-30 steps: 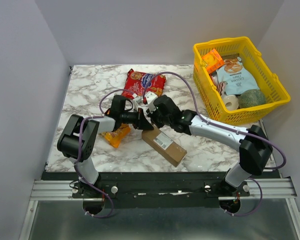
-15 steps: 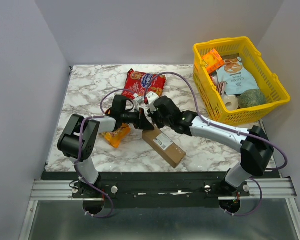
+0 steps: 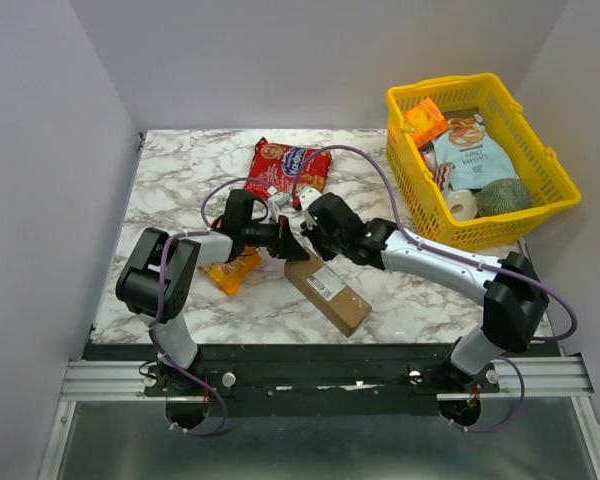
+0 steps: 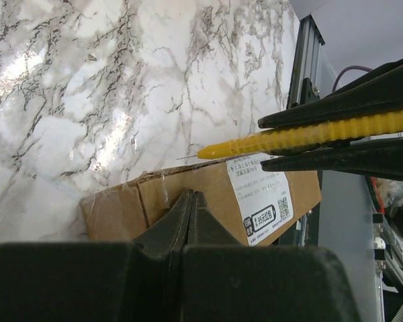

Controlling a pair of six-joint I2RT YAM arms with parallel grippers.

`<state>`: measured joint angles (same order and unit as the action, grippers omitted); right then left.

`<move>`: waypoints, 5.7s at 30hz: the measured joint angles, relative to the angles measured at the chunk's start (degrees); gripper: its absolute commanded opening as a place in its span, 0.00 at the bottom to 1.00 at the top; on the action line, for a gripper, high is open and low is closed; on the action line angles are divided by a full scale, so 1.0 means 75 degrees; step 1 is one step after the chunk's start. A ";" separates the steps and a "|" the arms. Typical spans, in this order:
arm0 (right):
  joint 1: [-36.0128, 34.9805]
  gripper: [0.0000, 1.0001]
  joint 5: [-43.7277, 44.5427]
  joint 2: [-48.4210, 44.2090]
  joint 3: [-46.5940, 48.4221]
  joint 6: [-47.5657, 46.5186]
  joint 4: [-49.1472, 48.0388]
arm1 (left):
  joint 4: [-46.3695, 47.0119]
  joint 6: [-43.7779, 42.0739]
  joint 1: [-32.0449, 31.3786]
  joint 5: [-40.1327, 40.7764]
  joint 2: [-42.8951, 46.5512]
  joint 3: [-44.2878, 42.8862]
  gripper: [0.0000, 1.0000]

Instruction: Unpack the express box

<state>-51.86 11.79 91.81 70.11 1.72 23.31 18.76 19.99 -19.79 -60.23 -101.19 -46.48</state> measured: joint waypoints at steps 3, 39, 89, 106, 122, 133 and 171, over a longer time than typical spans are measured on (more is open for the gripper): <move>0.0000 0.00 0.0114 -0.0015 0.0000 0.0009 -0.0003 | 0.0000 0.0000 0.0000 0.0000 0.0000 0.0000 0.00; 0.0000 0.01 -0.0294 -0.0181 -0.0087 -0.0079 -0.0650 | -0.0058 -0.0003 -0.0009 -0.0003 -0.0012 -0.0032 0.00; -0.0015 0.00 -0.0554 -0.0382 -0.0647 -0.1708 -0.1483 | -0.0029 -0.0006 -0.0015 0.0050 -0.0149 -0.0187 0.00; -0.0015 0.00 -0.0697 -0.0382 -0.0863 -0.2046 -0.1550 | -0.0035 -0.0035 -0.0023 0.0050 -0.0149 -0.0189 0.00; 0.0192 0.00 -0.1559 -0.0498 -0.0874 -0.2527 -0.1215 | -0.0583 -0.0291 -0.0052 -0.0210 -0.0326 -0.0530 0.00; 0.0338 0.00 -0.1527 -0.0493 -0.0860 -0.2180 -0.1236 | -0.0551 -0.0551 -0.0131 -0.0093 -0.0198 -0.0446 0.00; 0.0402 0.00 -0.1725 0.0364 0.0434 -0.1661 -0.0259 | 0.5718 0.4756 -0.0475 -0.0752 -0.1017 0.1145 0.03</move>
<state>-48.84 -1.15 94.54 73.36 -10.74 21.37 61.65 55.66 -23.35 -65.87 -108.81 -37.89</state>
